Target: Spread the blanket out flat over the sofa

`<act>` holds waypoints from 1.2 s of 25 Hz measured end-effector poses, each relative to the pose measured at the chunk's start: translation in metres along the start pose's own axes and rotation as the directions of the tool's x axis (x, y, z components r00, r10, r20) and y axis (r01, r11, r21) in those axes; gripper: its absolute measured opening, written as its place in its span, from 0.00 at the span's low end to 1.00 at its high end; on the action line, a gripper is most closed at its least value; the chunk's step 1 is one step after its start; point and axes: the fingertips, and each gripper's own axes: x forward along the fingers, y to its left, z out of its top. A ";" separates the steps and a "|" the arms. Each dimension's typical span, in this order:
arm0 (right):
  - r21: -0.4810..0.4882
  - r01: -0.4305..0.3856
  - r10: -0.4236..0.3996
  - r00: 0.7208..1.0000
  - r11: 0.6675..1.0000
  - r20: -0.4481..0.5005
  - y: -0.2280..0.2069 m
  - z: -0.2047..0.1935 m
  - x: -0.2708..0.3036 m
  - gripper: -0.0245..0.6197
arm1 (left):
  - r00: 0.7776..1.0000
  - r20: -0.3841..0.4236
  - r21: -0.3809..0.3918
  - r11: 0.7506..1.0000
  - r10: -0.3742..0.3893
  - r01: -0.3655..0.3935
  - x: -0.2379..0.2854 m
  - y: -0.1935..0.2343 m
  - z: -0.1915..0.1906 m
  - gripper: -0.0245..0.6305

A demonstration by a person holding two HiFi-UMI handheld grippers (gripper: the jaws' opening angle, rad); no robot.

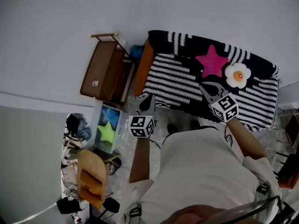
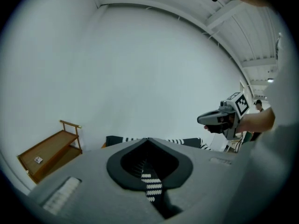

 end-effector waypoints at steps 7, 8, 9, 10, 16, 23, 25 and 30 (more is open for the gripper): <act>-0.001 0.023 -0.023 0.998 1.000 0.056 -0.028 0.022 -0.029 0.04 | 0.998 0.026 -0.022 0.998 -0.057 0.058 0.007 -0.040 0.015 0.07; -0.002 0.024 -0.024 0.998 1.000 0.057 -0.028 0.022 -0.030 0.04 | 0.998 0.027 -0.020 0.998 -0.061 0.061 0.008 -0.041 0.016 0.07; -0.002 0.024 -0.024 0.998 1.000 0.059 -0.028 0.023 -0.031 0.04 | 0.998 0.028 -0.015 0.998 -0.064 0.064 0.009 -0.042 0.018 0.07; -0.002 0.023 -0.023 0.998 1.000 0.061 -0.028 0.024 -0.031 0.04 | 0.997 0.029 -0.011 0.998 -0.066 0.066 0.011 -0.043 0.020 0.07; 0.009 0.021 -0.022 0.998 1.000 0.062 -0.028 0.020 -0.032 0.04 | 0.997 0.026 -0.008 0.997 -0.079 0.079 0.016 -0.046 0.022 0.07; 0.010 0.019 -0.020 0.998 1.000 0.067 -0.027 0.023 -0.028 0.04 | 0.996 0.019 -0.006 0.996 -0.087 0.087 0.018 -0.044 0.022 0.07; 0.012 0.019 -0.020 0.998 1.000 0.067 -0.026 0.022 -0.028 0.04 | 0.996 0.018 -0.007 0.996 -0.088 0.088 0.018 -0.043 0.022 0.07; 0.012 0.020 -0.021 0.998 1.000 0.064 -0.022 0.023 -0.021 0.04 | 0.996 0.014 -0.012 0.996 -0.089 0.089 0.016 -0.035 0.020 0.07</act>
